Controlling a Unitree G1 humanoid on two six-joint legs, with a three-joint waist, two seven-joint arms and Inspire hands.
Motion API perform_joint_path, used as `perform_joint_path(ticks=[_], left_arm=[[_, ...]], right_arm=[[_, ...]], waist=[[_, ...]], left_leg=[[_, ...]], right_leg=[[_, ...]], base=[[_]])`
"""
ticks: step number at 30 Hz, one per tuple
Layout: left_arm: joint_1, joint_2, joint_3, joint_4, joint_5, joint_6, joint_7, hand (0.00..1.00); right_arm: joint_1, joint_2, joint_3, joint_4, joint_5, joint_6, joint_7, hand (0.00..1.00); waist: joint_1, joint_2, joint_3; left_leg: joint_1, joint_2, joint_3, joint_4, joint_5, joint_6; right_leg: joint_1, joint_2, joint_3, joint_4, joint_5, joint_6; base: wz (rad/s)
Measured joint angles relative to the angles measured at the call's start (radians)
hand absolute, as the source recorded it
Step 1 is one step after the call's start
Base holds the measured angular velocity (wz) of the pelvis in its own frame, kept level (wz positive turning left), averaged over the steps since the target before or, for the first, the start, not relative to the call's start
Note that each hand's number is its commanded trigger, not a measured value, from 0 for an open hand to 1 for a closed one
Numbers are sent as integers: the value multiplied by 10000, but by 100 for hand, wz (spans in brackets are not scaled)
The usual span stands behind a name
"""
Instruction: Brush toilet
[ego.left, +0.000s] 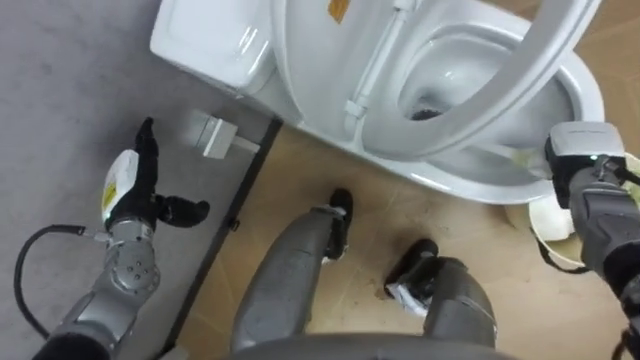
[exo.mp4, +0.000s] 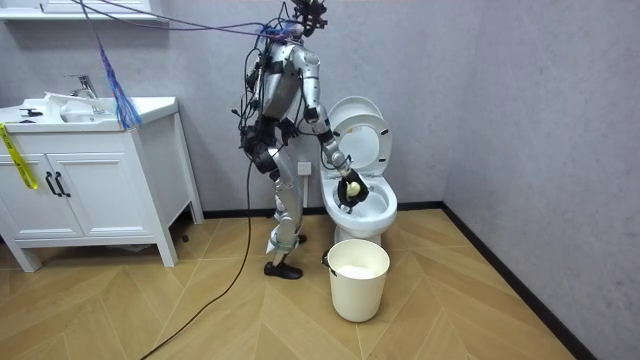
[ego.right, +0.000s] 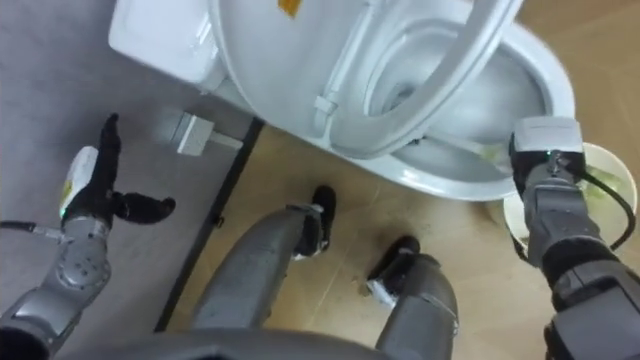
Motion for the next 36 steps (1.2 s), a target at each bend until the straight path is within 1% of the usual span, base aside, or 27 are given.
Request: perform_joint_path(ticks=[1, 2, 3, 4, 5, 6, 7, 8, 9, 10, 11, 12, 13, 14, 15, 17, 18, 20, 23, 25, 28, 29, 31, 32, 33, 34, 36], left_arm=[[109, -23, 52, 82, -27, -11, -58, 0], [415, -58, 216, 199, -3, -16, -243, 0], [841, -105, 504, 324, 36, -15, -386, 0], [1035, -144, 662, 432, 39, -12, -454, 0], [1345, -306, 956, 749, 43, 10, -564, 0], [1745, -521, 1301, 971, 57, 75, -665, 0], [1930, -601, 1461, 1054, 57, 88, -700, 0], [2236, -784, 1760, 1243, 59, 167, -757, 0], [2496, -906, 1863, 1352, 58, 295, -807, 0], [2612, -945, 1863, 1373, 58, 340, -820, 0], [2843, -1139, 1980, 1485, 241, 393, -825, 0], [3050, -1453, 2299, 1602, 347, 453, -840, 0], [3130, -1590, 2414, 1648, 354, 507, -848, 0], [3291, -1835, 2623, 1668, 373, 563, -921, 0], [3387, -2005, 2771, 1741, 348, 574, -931, 0], [3413, -2254, 3099, 1955, 289, 606, -961, 0], [3423, -2370, 3311, 2132, 287, 656, -1000, 0], [3411, -2477, 3575, 2339, 268, 756, -1020, 0], [3323, -2609, 4190, 2600, 270, 792, -996, 0], [3091, -2779, 4618, 2925, 285, 900, -991, 0], [2619, -2849, 4693, 3300, 289, 972, -993, 0], [2434, -2849, 4702, 3404, 282, 973, -992, 0], [2189, -2852, 4782, 3616, 273, 978, -992, 0], [2007, -2876, 4942, 3730, 271, 1002, -990, 0], [1956, -2924, 5052, 3722, 258, 1048, -972, 0], [1922, -2963, 5113, 3717, 258, 1060, -960, 0], [1749, -3128, 5256, 3777, 284, 1103, -898, 0]], right_arm=[[288, 55, -113, -52, 0, -3, 4, 100], [912, 223, -389, -204, -21, -10, 7, 100], [1531, 496, -678, -302, -18, -19, 18, 100], [1808, 646, -831, -293, -6, -19, 30, 100], [2341, 835, -1102, -286, 2, -43, 32, 100], [2899, 1008, -1488, -346, 39, -150, 41, 100], [3091, 1085, -1633, -359, 83, -181, 65, 100], [3477, 1258, -1953, -360, 242, -224, 113, 100], [3774, 1351, -2111, -390, 527, -236, 146, 100], [3879, 1399, -2166, -379, 644, -241, 172, 100], [4110, 1568, -2368, -351, 863, -244, 240, 100], [4273, 1780, -2594, -323, 986, -239, 348, 100], [4342, 1879, -2692, -323, 1074, -231, 393, 100], [4493, 2046, -2827, -323, 1292, -242, 477, 100], [4659, 2226, -3011, -266, 1565, -317, 487, 100], [4868, 2363, -3068, -204, 2300, -428, 489, 100], [4873, 2500, -3338, -57, 2776, -495, 485, 100], [4789, 2717, -3915, 296, 3475, -572, 357, 100], [4774, 2968, -4730, 656, 4384, -682, 50, 100], [4792, 3049, -5047, 824, 4498, -854, -75, 100], [4727, 3168, -5193, 976, 4566, -997, -203, 100], [4637, 3255, -5242, 1154, 4699, -1041, -260, 100], [4488, 3423, -5382, 1405, 4841, -1089, -317, 100], [4489, 3537, -5405, 1510, 4849, -1103, -391, 100], [4475, 3636, -5509, 1600, 4856, -1101, -461, 100], [4475, 3695, -5578, 1602, 4869, -1102, -503, 100], [4472, 3933, -5670, 1679, 4884, -1106, -694, 100]], waist=[[-47, -43, -41], [-190, -134, -181], [-244, -306, -310], [-263, -367, -369], [-344, -415, -428], [-493, -417, -463], [-512, -435, -476], [-618, -509, -531], [-802, -505, -529], [-860, -515, -523], [-931, -571, -520], [-985, -657, -498], [-1029, -715, -484], [-1084, -749, -475], [-1150, -789, -477], [-1213, -853, -487], [-1374, -906, -502], [-1517, -985, -508], [-1932, -1204, -481], [-2117, -1285, -466], [-2256, -1276, -456], [-2314, -1213, -465], [-2471, -1125, -524], [-2537, -1082, -505], [-2538, -1035, -549], [-2562, -1011, -562], [-2716, -885, -569]], left_leg=[[224, -8, -5, -107, -1, -1], [640, -13, -29, -324, -3, -4], [1195, -36, -27, -646, -11, -16], [1466, -37, -29, -796, -32, -47], [2018, -25, -57, -1008, -123, -92], [2618, -39, -104, -1214, -298, -116], [2832, -38, -120, -1305, -376, -107], [3259, -46, -142, -1470, -480, -134], [3577, -29, -225, -1585, -531, -155], [3740, -11, -236, -1607, -545, -166], [4126, -2, -223, -1858, -559, -186], [4516, -37, -200, -2085, -565, -207], [4665, -63, -199, -2139, -573, -221], [4942, -139, -200, -2183, -597, -254], [5230, -149, -197, -2336, -603, -273], [5622, -166, -189, -2559, -601, -305], [5807, -181, -191, -2658, -601, -315], [6027, -183, -107, -2702, -638, -368], [6303, -228, 11, -2735, -666, -383], [6474, -237, 39, -2837, -668, -385], [6571, -223, 52, -2857, -718, -441], [6629, -188, 104, -2860, -790, -461], [6713, -158, 116, -2867, -909, -476], [6855, -164, 271, -2905, -927, -454], [7031, -162, 412, -3007, -943, -449], [7093, -162, 486, -3042, -946, -447], [7323, -176, 619, -3257, -948, -442]], right_leg=[[243, 26, -40, -154, 19, 34], [742, 88, -112, -474, 60, 107], [1298, 139, -149, -819, 100, 177], [1559, 183, -156, -1005, 127, 205], [2189, 313, -198, -1388, 196, 265], [2835, 451, -256, -1751, 241, 322], [3033, 489, -266, -1855, 236, 340], [3428, 525, -293, -2024, 221, 374], [3857, 590, -420, -2277, 244, 411], [4066, 615, -463, -2395, 260, 430], [4464, 672, -471, -2651, 298, 461], [4820, 686, -462, -2840, 309, 485], [4982, 689, -478, -2913, 314, 497], [5223, 684, -468, -2968, 303, 515], [5494, 713, -418, -3141, 298, 523], [5833, 734, -322, -3307, 291, 535], [6006, 750, -184, -3397, 270, 547], [6237, 837, 64, -3618, 274, 545], [6569, 878, 125, -3848, 291, 549], [6690, 903, 295, -3964, 293, 546], [6683, 935, 626, -3973, 303, 531], [6690, 968, 748, -3970, 303, 530], [6729, 1016, 906, -3975, 303, 530], [6832, 1017, 962, -3983, 303, 533], [6877, 1034, 1159, -3974, 304, 539], [6895, 1035, 1183, -3978, 308, 549], [6942, 1034, 1450, -3992, 330, 586]], base=[[11], [13], [9], [0], [-3], [0], [0], [8], [12], [13], [0], [0], [-3], [0], [0], [0], [0], [-12], [-8], [-16], [-20], [-17], [-13], [-22], [-29], [-33], [-24]])
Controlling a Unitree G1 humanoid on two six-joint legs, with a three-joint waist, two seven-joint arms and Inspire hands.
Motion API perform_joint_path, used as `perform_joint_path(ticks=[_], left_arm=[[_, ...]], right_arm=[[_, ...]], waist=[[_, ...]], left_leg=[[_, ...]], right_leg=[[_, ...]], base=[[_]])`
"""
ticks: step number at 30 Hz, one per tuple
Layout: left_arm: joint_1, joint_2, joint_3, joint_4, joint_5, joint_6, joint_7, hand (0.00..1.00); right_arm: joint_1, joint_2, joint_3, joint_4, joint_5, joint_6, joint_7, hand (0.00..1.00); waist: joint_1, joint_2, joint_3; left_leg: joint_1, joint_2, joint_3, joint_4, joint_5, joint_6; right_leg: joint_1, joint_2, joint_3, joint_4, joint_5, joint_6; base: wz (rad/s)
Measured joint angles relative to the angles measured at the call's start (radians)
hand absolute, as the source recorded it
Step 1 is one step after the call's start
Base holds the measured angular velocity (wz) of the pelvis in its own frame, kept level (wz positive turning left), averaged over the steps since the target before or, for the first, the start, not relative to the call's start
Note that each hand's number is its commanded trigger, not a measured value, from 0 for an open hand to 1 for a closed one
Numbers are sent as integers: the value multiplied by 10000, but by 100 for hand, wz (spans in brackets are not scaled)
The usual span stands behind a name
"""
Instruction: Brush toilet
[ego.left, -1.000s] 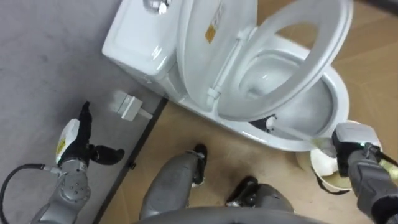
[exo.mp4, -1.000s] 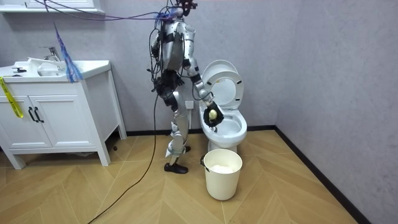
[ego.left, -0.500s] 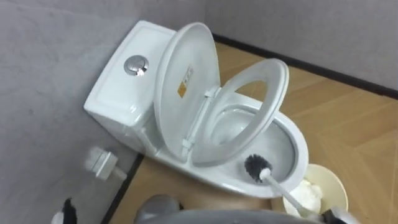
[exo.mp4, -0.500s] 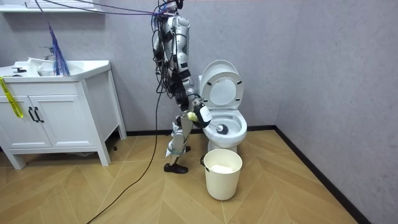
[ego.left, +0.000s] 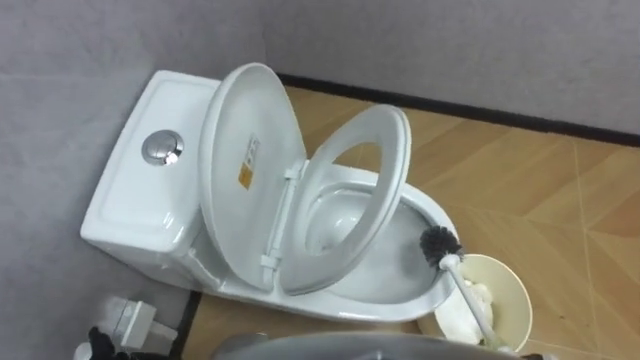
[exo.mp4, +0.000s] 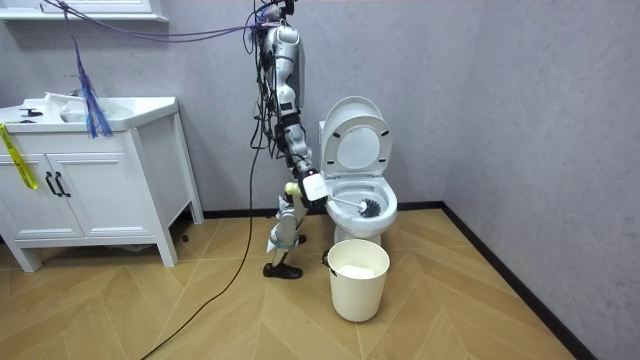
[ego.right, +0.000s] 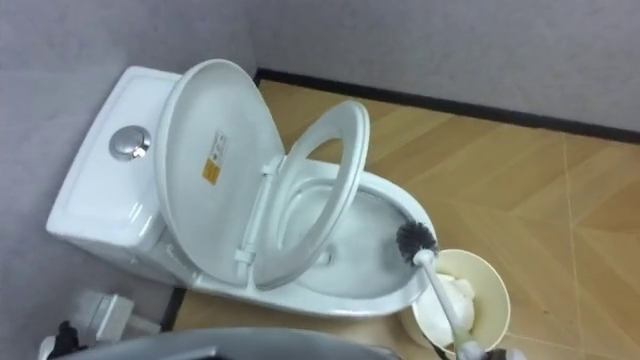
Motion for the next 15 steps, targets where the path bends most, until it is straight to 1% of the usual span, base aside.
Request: perform_joint_path(ticks=[1, 2, 3, 4, 5, 6, 7, 10, 13, 15], left_arm=[[-46, -31, 12, 42, 1, 4, 0, 0], [-127, -71, 29, 100, 19, 19, -3, 0], [-160, -88, 54, 108, 78, 27, -5, 0], [-158, -88, 81, 111, 133, 32, -7, 0], [-171, -87, 140, 111, 209, 60, -12, 0], [-170, -87, 149, 111, 222, 67, -25, 0], [-169, -89, 149, 112, 222, 72, -49, 0], [-192, -89, 149, 113, 237, 89, -183, 0], [-170, -96, 140, 145, 407, 155, -196, 0], [-172, -99, 131, 218, 418, 202, -196, 0]], right_arm=[[4, 46, 0, 28, 6, 0, -37, 100], [20, 116, -10, 52, 71, -1, -102, 93], [22, 159, -30, 48, 94, -12, -116, 30], [23, 183, -73, 46, 101, -37, -116, 0], [41, 207, -129, 40, 151, -91, -122, 0], [60, 213, -148, 43, 220, -91, -122, 0], [71, 217, -160, 43, 256, -91, -122, 0], [71, 267, -405, 61, 343, -82, -163, 0], [112, 278, -708, 63, 525, -74, -511, 0], [107, 274, -1116, 59, 972, -41, -861, 0]], waist=[[-16, 29, -6], [-50, 69, -6], [-114, 88, -16], [-187, 93, -19], [-286, 94, -23], [-291, 115, -45], [-302, 123, -64], [-314, 161, -70], [-381, 176, -60], [-529, 205, -29]], left_leg=[[64, -4, 28, -51, 0, 1], [160, -3, 156, -103, -2, 4], [246, 3, 251, -181, -3, 6], [278, 1, 263, -215, -2, 7], [343, -7, 296, -277, 0, 11], [405, -2, 403, -309, 0, 11], [420, -2, 442, -309, 1, 11], [581, -3, 540, -413, 1, 11], [692, -3, 551, -494, 1, 11], [719, -4, 551, -546, 1, 12]], right_leg=[[14, -1, 58, 1, 7, 11], [24, -3, 210, 6, 10, 17], [24, -4, 267, 2, 13, 22], [28, -5, 282, 0, 16, 27], [34, -9, 355, 5, 20, 34], [34, -6, 478, 8, 25, 41], [37, -6, 509, 14, 35, 50], [46, 8, 737, 25, 76, 62], [55, 19, 818, 12, 135, 71], [34, 24, 847, 4, 166, 82]], base=[[-26], [-29], [-25], [-17], [-16], [-19], [-23], [-19], [-15], [-7]])
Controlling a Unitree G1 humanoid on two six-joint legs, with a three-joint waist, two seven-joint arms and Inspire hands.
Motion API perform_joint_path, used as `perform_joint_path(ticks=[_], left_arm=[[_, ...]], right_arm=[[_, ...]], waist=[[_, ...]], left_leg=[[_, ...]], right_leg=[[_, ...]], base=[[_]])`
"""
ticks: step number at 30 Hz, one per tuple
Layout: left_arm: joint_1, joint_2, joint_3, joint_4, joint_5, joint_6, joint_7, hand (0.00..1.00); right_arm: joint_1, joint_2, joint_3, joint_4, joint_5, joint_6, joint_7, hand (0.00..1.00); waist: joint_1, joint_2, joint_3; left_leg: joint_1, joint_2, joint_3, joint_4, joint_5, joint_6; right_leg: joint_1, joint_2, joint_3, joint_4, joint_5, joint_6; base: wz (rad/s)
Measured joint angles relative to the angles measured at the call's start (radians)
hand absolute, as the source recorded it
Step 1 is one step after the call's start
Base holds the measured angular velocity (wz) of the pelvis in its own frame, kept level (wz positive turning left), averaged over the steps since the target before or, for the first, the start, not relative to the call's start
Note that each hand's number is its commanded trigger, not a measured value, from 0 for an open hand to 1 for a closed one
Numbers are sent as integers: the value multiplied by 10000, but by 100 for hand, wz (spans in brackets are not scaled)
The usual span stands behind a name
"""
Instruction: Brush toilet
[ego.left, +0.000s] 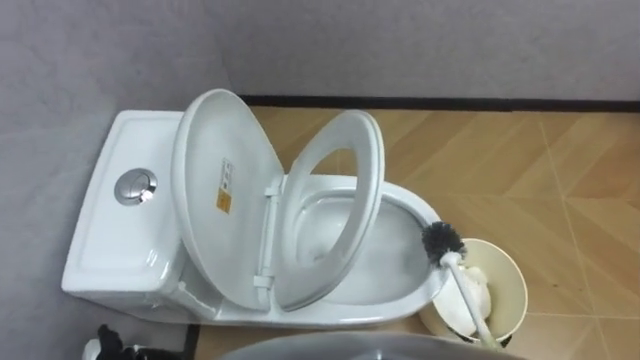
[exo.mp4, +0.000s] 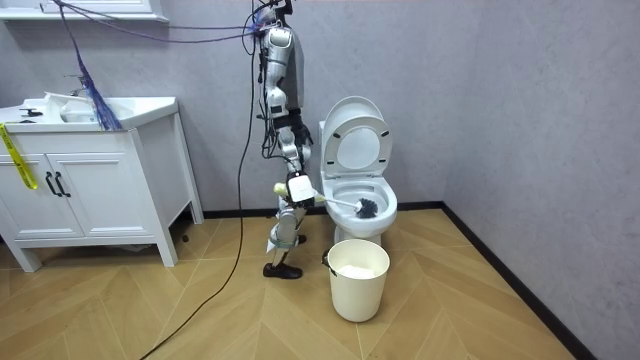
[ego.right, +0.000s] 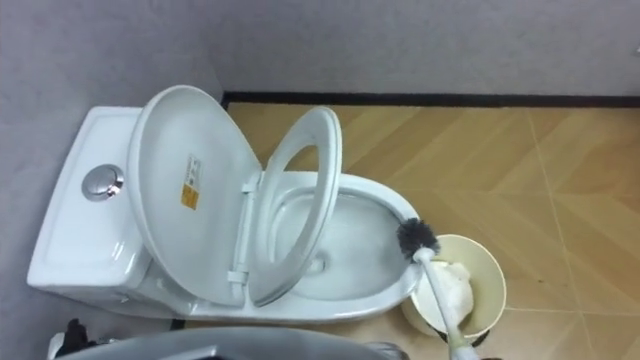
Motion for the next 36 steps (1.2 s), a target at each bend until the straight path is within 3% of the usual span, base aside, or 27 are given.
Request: perform_joint_path(ticks=[6, 15, 26, 36], left_arm=[[-40, -1, -6, 117, 31, 27, 3, 0], [61, -3, 1, 330, 19, 67, 3, 0], [-12, -6, 0, 570, 215, 58, -74, 0], [14, -4, -191, 766, 616, 108, -698, 0]], right_arm=[[-78, -29, -726, 235, 1479, 184, -543, 0], [-180, -27, -851, 253, 2695, 375, -807, 0], [-177, -30, -847, 300, 2823, 378, -788, 0], [-168, -132, 287, 732, 2203, 845, 1916, 0]], waist=[[-111, 10, 19], [-255, -67, 2], [-280, -123, 43], [-254, -176, 58]], left_leg=[[20, 32, 1, -102, -12, 21], [36, 34, 29, -120, -12, 20], [73, 38, 66, -142, -15, 18], [21, 43, -35, -209, -22, 22]], right_leg=[[-148, 85, 277, -13, 20, -18], [-130, 142, 501, -163, 89, -35], [-134, 145, 519, -157, 95, -36], [-148, 172, 495, -309, 152, -26]], base=[[-12], [-6], [-1], [1]])
